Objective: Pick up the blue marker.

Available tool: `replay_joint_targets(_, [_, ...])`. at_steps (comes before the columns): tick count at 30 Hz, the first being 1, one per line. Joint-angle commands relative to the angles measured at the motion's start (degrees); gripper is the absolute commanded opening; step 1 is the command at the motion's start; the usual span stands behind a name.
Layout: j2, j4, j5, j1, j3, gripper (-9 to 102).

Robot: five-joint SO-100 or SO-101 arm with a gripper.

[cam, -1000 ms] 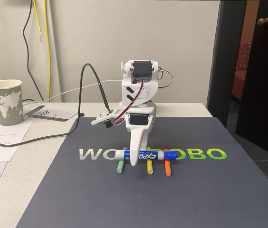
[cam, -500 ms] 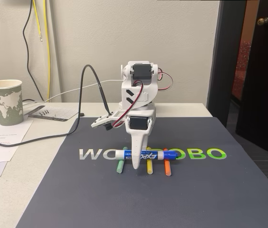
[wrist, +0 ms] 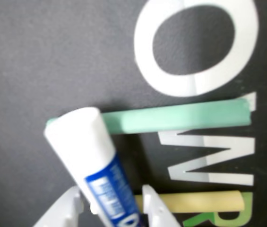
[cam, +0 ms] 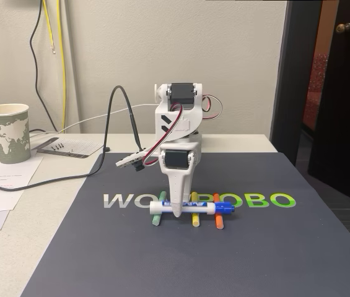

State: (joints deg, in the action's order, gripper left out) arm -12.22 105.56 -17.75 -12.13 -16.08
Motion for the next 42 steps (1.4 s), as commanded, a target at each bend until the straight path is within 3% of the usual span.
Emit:
replay_joint_targets(1, [-1.0, -0.2, -0.4, 0.4, -2.3, 15])
replay_joint_targets(18, [-1.1, -1.1, -2.0, 1.1, -2.3, 2])
replay_joint_targets(31, [-2.4, -0.1, -2.8, 1.2, -2.3, 0])
replay_joint_targets(42, [-8.9, 7.8, -1.6, 1.6, -2.3, 0])
